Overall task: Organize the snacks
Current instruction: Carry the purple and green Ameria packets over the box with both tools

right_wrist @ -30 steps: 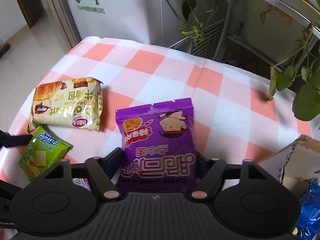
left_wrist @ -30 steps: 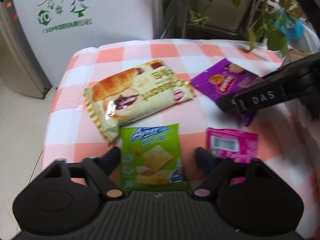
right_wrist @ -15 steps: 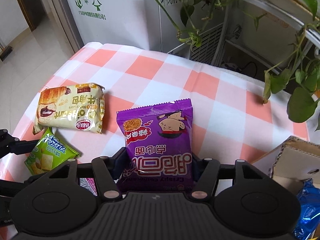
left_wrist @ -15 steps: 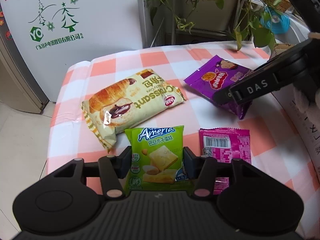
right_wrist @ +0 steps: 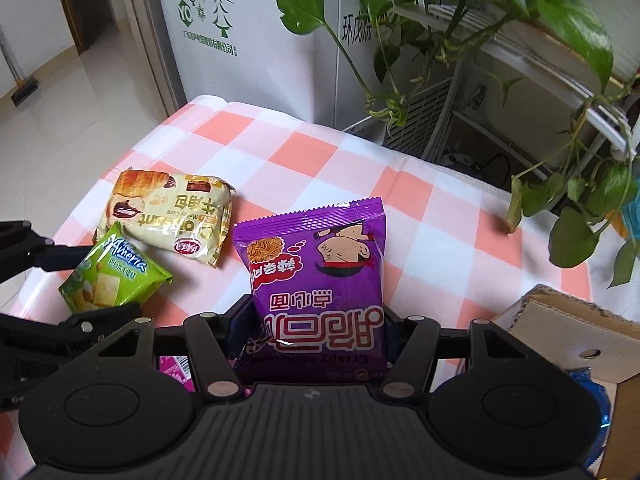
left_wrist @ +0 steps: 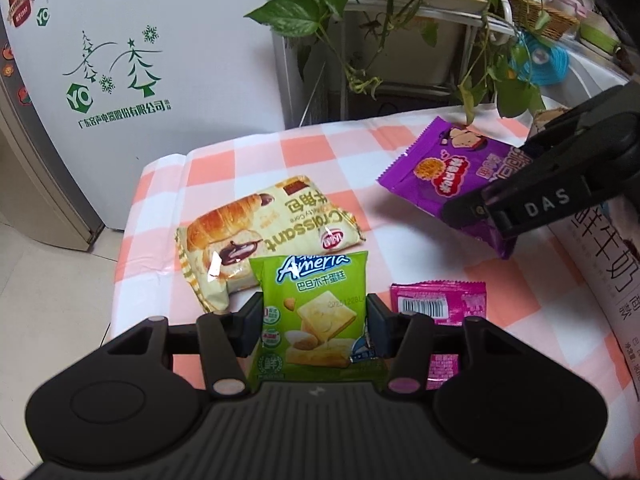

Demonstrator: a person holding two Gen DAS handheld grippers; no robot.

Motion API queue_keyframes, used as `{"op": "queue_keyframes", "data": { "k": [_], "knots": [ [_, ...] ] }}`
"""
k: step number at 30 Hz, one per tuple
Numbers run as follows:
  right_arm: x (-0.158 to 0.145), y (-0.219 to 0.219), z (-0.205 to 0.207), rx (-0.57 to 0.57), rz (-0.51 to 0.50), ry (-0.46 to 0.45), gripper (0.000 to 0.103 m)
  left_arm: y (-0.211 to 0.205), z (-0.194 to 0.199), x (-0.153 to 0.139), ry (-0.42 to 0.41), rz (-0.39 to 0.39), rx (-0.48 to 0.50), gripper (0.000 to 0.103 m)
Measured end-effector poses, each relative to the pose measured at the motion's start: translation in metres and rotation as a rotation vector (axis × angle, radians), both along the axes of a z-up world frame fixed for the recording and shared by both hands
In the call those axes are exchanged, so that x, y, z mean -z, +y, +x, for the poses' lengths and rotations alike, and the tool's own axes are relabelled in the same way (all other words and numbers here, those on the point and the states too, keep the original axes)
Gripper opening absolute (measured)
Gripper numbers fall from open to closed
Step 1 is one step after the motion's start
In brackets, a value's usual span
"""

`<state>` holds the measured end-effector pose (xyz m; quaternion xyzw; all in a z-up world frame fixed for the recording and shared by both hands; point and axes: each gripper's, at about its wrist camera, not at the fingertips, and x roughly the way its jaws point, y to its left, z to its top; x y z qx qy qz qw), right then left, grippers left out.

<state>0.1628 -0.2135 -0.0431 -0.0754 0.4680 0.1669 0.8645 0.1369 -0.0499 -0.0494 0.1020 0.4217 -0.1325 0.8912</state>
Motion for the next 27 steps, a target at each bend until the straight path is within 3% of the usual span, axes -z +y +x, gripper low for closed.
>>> {"op": "queue_keyframes", "data": {
  "k": [27],
  "knots": [
    [-0.057,-0.039,-0.081,0.054,0.044,-0.125,0.068,-0.022,-0.014,-0.04,-0.11,-0.045,0.027,0.052]
  ]
}}
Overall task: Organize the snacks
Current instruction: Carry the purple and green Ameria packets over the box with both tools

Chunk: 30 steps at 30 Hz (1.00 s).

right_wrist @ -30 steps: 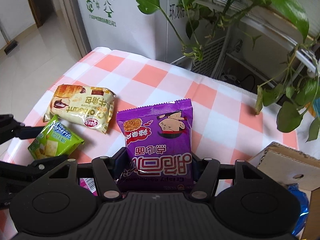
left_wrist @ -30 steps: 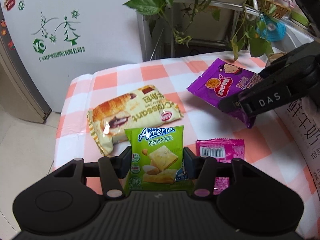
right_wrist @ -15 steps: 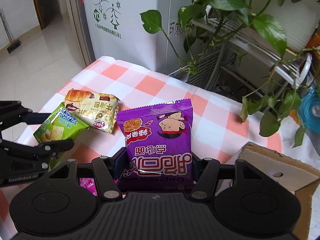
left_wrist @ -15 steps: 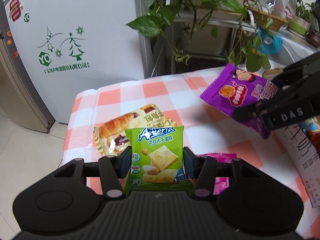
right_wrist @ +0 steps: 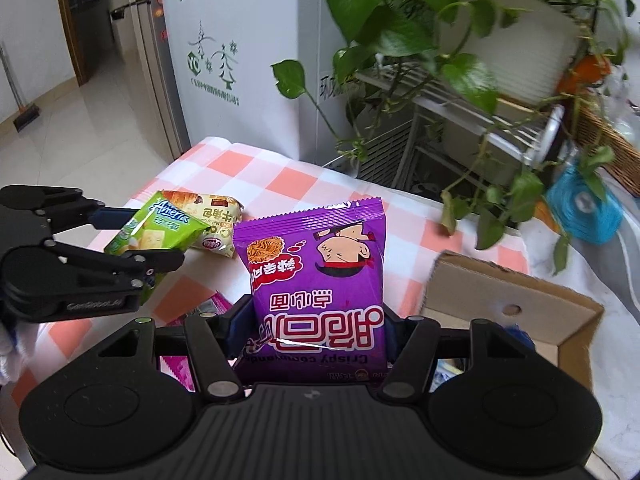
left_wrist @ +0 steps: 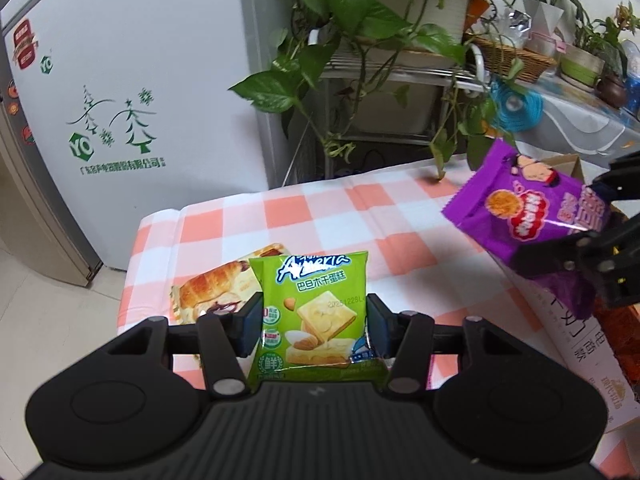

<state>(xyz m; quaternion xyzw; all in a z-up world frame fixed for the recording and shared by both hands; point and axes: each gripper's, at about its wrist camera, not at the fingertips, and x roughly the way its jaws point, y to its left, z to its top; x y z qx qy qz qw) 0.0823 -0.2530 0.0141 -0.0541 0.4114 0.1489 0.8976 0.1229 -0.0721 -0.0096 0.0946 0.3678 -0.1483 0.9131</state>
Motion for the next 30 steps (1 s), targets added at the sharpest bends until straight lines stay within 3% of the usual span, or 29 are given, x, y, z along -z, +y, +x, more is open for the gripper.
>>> {"op": "queue_keyframes", "data": {
  "k": [13,30],
  "knots": [
    [-0.004,-0.061,-0.004,0.138,0.021,-0.005,0.068,-0.033,-0.017,-0.011,-0.058,-0.003,0.095,0.052],
    [-0.024,-0.144,-0.016,0.35,0.138,-0.065,0.068,-0.137,-0.036,-0.024,-0.044,-0.159,0.209,0.052]
  ]
}}
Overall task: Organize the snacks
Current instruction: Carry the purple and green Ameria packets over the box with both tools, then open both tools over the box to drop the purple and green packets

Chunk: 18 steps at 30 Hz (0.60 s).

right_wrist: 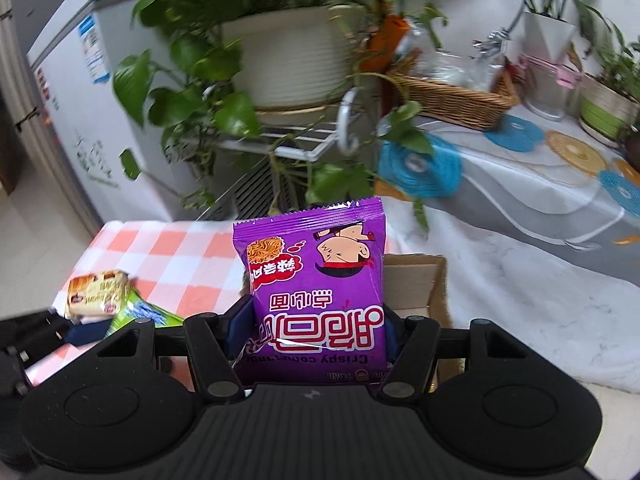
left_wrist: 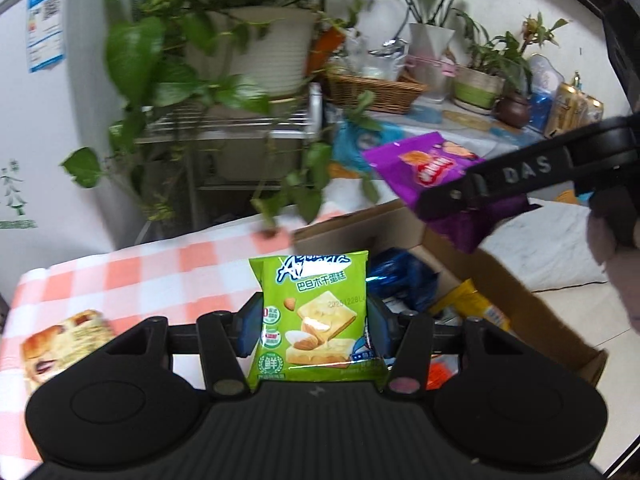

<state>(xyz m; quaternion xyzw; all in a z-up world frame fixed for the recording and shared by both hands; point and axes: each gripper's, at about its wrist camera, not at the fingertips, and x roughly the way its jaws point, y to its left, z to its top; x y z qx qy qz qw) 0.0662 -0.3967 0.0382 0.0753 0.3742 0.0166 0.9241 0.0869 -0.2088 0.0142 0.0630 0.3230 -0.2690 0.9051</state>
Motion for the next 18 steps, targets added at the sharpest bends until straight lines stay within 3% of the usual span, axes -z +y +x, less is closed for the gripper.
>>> {"op": "queue_keyframes", "data": {
  "k": [14,18],
  "knots": [
    [0.003,-0.03,0.008,0.108,0.096,0.015,0.068,-0.066,-0.014,0.005,0.033,0.026,0.076,0.054],
    [0.002,-0.032,0.007,0.118,0.106,0.011,0.071,-0.071,-0.018,0.001,0.02,0.036,0.084,0.068]
  ]
}}
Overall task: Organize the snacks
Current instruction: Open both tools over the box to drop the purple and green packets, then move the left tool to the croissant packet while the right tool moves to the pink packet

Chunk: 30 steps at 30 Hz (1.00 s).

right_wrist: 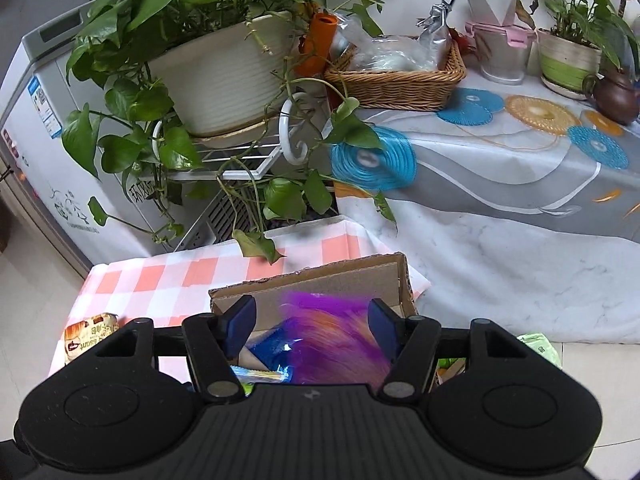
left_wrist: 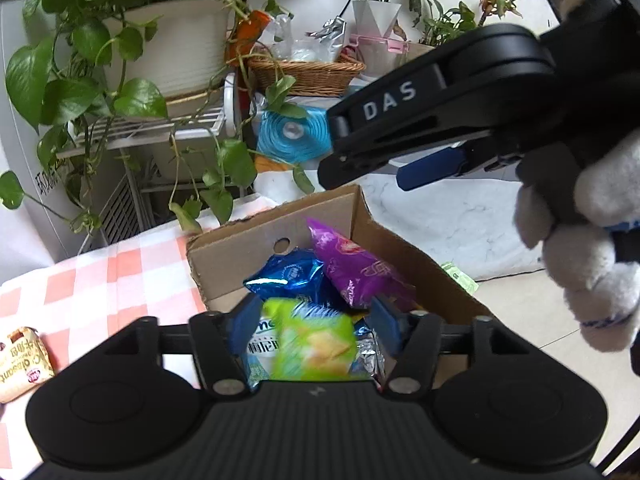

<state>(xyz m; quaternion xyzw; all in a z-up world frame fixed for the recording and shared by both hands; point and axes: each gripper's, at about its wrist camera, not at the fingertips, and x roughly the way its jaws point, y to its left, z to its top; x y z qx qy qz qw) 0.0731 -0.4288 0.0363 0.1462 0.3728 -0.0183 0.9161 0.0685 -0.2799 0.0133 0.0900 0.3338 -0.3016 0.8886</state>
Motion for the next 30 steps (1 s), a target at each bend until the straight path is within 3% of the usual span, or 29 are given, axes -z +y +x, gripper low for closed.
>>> {"op": "queue_keyframes", "data": {
  "k": [7,30],
  "knots": [
    [-0.003,0.002,0.0,0.009,0.007,-0.017,0.077,0.006,-0.001,-0.008,-0.029,0.043,-0.008,0.081],
    [0.001,0.044,0.014,-0.105,-0.057,0.001,0.085,0.073,0.013,0.006,-0.003,0.142,-0.112,0.085]
  ]
}}
